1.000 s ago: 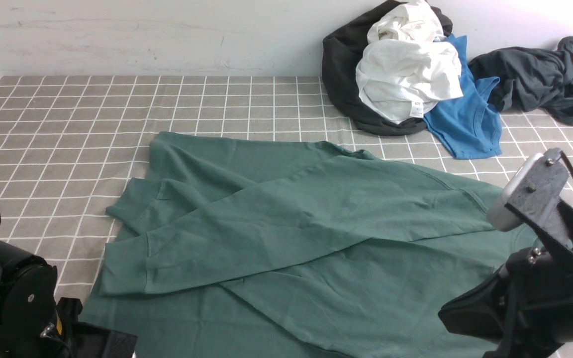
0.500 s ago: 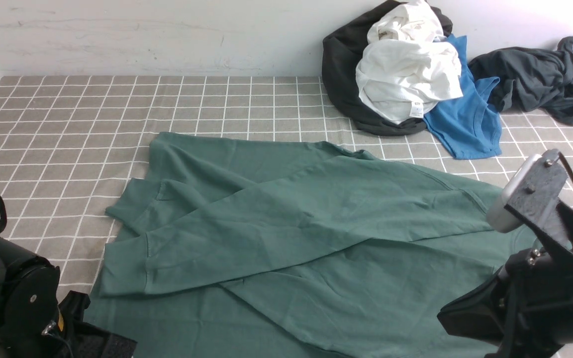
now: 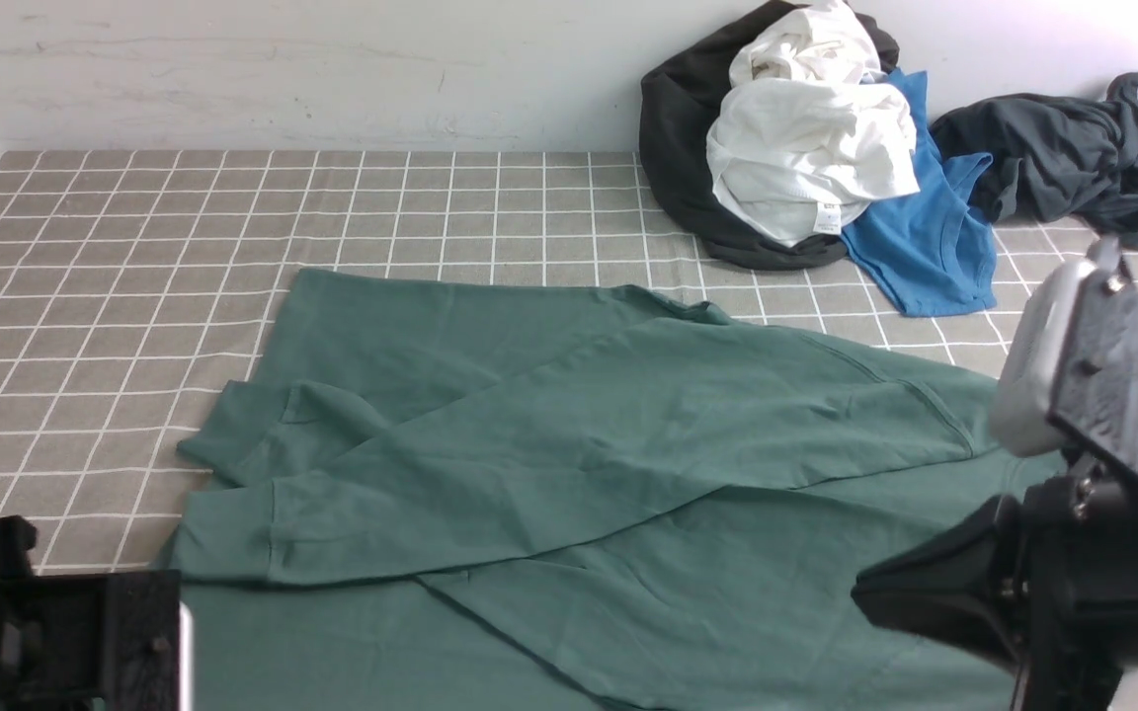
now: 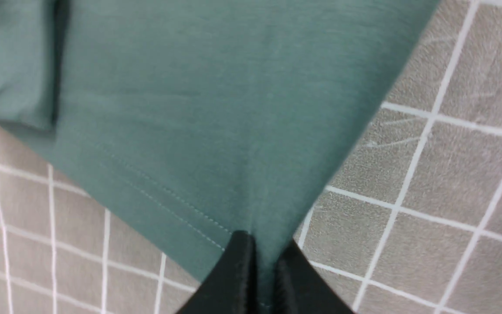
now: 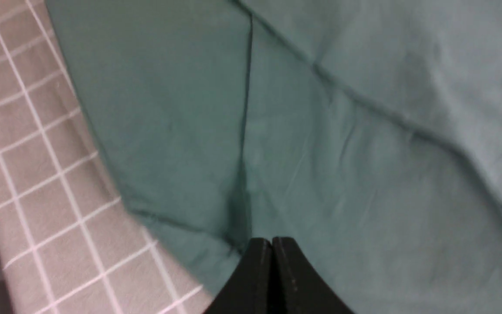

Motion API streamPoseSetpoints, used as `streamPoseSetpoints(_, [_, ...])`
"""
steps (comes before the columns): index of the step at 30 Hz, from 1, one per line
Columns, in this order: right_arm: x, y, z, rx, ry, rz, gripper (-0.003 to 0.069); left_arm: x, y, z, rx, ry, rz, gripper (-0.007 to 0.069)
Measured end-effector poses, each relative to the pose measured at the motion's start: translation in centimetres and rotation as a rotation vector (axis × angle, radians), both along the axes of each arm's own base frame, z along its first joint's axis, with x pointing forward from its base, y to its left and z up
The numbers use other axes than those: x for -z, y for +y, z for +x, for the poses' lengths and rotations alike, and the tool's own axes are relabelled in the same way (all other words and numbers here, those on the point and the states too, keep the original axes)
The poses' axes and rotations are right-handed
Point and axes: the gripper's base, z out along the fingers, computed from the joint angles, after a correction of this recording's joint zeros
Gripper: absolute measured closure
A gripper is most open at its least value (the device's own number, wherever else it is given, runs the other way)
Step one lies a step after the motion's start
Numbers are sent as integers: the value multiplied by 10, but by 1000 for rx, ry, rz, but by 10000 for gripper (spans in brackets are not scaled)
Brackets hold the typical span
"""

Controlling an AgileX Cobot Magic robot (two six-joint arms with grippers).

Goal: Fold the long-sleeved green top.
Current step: Use both arms simultaneously to clamp the lower edge of the clothing fabric

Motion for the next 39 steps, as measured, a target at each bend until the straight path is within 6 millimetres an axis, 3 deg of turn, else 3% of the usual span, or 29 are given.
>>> streamPoseSetpoints(6, [8, -3, 9, -56, -91, -127, 643, -4, 1, -5, -187, -7, -61, 612])
streamPoseSetpoints(10, [49, -15, 25, -115, 17, -459, 508, -4, 1, -5, -389, -5, -116, 612])
streamPoseSetpoints(15, [90, -32, 38, -139, 68, -755, 335, -5, 1, -4, -505, -18, -156, 612])
streamPoseSetpoints(21, [127, -36, 49, -184, 136, -886, 277, -6, -1, 1, -522, -73, -195, 612])
streamPoseSetpoints(25, [133, -34, 56, -205, 83, -898, 281, -7, -1, 4, -520, -97, -209, 612])
streamPoseSetpoints(31, [140, -32, 60, -219, 80, -903, 367, -8, -2, 5, -527, -105, -217, 612])
streamPoseSetpoints(39, [141, -32, 60, -187, 91, -887, 627, -8, -2, 5, -688, -98, -276, 612])
